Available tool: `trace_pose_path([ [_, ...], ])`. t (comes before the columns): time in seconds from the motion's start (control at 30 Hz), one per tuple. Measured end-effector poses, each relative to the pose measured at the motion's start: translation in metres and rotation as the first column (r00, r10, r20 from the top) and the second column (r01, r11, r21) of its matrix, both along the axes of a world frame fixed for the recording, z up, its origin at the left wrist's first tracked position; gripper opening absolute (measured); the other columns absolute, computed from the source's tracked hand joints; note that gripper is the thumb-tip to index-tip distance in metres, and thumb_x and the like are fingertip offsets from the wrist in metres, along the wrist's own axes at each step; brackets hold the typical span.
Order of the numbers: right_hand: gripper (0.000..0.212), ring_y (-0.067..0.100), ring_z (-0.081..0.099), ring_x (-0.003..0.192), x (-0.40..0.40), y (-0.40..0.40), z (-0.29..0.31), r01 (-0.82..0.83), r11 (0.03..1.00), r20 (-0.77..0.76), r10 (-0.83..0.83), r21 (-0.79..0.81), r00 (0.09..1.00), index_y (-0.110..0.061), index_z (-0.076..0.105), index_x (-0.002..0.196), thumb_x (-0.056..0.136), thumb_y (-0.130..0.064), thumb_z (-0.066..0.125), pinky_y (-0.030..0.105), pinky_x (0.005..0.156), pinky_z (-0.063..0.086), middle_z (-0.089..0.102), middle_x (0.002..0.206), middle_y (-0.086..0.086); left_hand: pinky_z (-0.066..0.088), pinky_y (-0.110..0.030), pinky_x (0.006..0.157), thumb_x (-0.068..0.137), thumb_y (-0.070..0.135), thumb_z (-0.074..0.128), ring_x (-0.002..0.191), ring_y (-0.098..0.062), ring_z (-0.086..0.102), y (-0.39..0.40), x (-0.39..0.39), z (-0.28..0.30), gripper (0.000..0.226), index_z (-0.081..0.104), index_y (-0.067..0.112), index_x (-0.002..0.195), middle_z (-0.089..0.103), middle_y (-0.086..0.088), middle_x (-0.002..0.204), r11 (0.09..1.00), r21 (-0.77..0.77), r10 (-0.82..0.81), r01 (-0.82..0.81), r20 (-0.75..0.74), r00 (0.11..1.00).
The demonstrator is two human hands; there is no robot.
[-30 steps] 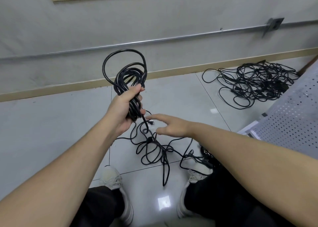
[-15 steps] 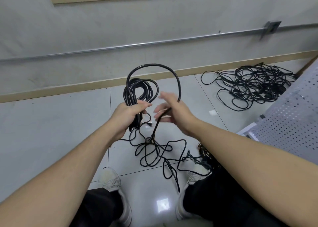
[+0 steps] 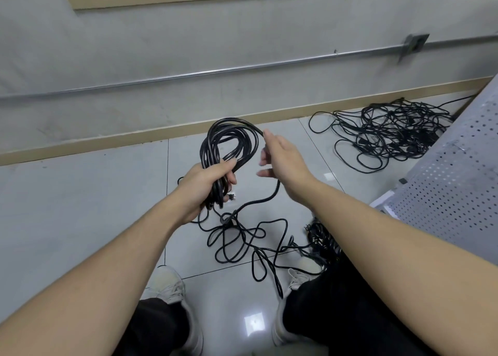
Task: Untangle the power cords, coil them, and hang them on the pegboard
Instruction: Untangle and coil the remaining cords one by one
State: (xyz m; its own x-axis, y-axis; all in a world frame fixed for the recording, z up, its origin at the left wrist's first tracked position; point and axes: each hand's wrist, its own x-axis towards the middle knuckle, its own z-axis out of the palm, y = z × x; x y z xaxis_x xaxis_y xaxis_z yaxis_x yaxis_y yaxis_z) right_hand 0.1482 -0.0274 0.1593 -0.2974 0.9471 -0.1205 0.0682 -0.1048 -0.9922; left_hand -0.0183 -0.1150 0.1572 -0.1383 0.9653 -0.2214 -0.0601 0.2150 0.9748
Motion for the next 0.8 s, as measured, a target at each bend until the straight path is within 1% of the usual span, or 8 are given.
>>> trace_pose_path([
  [0.13, 0.052, 0.022, 0.071, 0.102, -0.019, -0.015, 0.000, -0.053, 0.981, -0.123, 0.030, -0.188, 0.992, -0.020, 0.044, 0.120, 0.098, -0.067, 0.038, 0.050, 0.083, 0.062, 0.064, 0.123, 0.012, 0.045, -0.035, 0.068, 0.085, 0.045, 0.068, 0.065, -0.020, 0.055, -0.001, 0.010, -0.003, 0.038, 0.064, 0.015, 0.062, 0.061, -0.008, 0.075, 0.999, 0.027, -0.032, 0.036, -0.149, 0.988],
  [0.23, 0.082, 0.026, 0.072, 0.097, -0.025, -0.020, -0.001, -0.030, 0.979, -0.153, -0.001, -0.201, 0.988, -0.028, 0.036, 0.133, 0.075, -0.083, 0.054, 0.051, 0.088, 0.061, 0.065, 0.125, 0.015, 0.044, -0.036, 0.071, 0.085, 0.044, 0.066, 0.066, -0.017, 0.054, -0.001, 0.015, -0.001, 0.038, 0.062, 0.013, 0.063, 0.064, -0.002, 0.074, 0.998, 0.035, -0.037, 0.045, -0.190, 0.981],
  [0.3, 0.087, 0.025, 0.072, 0.098, -0.024, -0.018, 0.001, 0.016, 0.977, -0.176, -0.054, -0.211, 0.983, -0.033, 0.030, 0.146, 0.078, -0.080, 0.058, 0.046, 0.090, 0.061, 0.069, 0.119, 0.012, 0.042, -0.035, 0.069, 0.085, 0.046, 0.066, 0.063, -0.015, 0.054, -0.001, 0.017, 0.001, 0.039, 0.062, 0.013, 0.063, 0.063, 0.002, 0.070, 0.998, 0.032, -0.043, 0.050, -0.211, 0.977],
  [0.37, 0.070, 0.024, 0.071, 0.089, -0.021, -0.017, 0.006, -0.026, 0.963, -0.205, -0.031, -0.268, 0.978, -0.011, 0.053, 0.132, 0.093, -0.069, 0.052, 0.040, 0.084, 0.062, 0.074, 0.102, 0.009, 0.037, -0.035, 0.067, 0.083, 0.050, 0.066, 0.062, -0.019, 0.048, -0.002, 0.018, 0.002, 0.041, 0.061, 0.015, 0.063, 0.054, -0.001, 0.064, 0.998, 0.029, -0.049, 0.058, -0.240, 0.970],
  [0.47, 0.058, 0.025, 0.069, 0.081, -0.016, -0.018, 0.012, -0.091, 0.927, -0.230, 0.006, -0.364, 0.973, -0.010, 0.066, 0.096, 0.097, -0.065, 0.049, 0.040, 0.084, 0.059, 0.075, 0.088, 0.011, 0.034, -0.041, 0.068, 0.077, 0.059, 0.066, 0.067, -0.026, 0.043, -0.004, 0.024, 0.002, 0.044, 0.059, 0.019, 0.061, 0.047, -0.012, 0.070, 0.998, 0.022, -0.048, 0.056, -0.265, 0.963],
  [0.67, 0.051, 0.019, 0.073, 0.078, -0.014, -0.016, 0.015, -0.045, 0.945, -0.220, -0.028, -0.323, 0.975, -0.017, 0.064, 0.109, 0.098, -0.065, 0.048, 0.034, 0.084, 0.057, 0.079, 0.086, 0.005, 0.034, -0.025, 0.058, 0.096, 0.034, 0.066, 0.058, -0.007, 0.047, -0.004, 0.034, 0.006, 0.039, 0.055, 0.012, 0.066, 0.052, 0.014, 0.061, 0.992, 0.036, -0.108, 0.120, -0.228, 0.968],
  [0.73, 0.055, 0.023, 0.070, 0.067, -0.011, -0.015, 0.017, -0.042, 0.947, -0.189, -0.020, -0.319, 0.982, -0.016, 0.066, 0.105, 0.097, -0.067, 0.048, 0.035, 0.069, 0.055, 0.078, 0.083, 0.006, 0.039, -0.022, 0.061, 0.100, 0.024, 0.061, 0.062, -0.001, 0.056, -0.004, 0.036, 0.009, 0.038, 0.053, 0.008, 0.067, 0.061, 0.019, 0.074, 0.990, 0.019, -0.136, 0.142, -0.187, 0.973],
  [0.8, 0.068, 0.025, 0.064, 0.054, -0.009, -0.015, 0.019, -0.062, 0.947, -0.140, 0.018, -0.316, 0.990, -0.007, 0.069, 0.091, 0.095, -0.071, 0.045, 0.032, 0.055, 0.048, 0.072, 0.070, 0.010, 0.049, -0.023, 0.082, 0.101, 0.020, 0.059, 0.087, -0.009, 0.074, -0.004, 0.034, 0.010, 0.039, 0.051, 0.010, 0.064, 0.067, 0.016, 0.111, 0.983, -0.021, -0.182, 0.181, -0.035, 0.983],
])
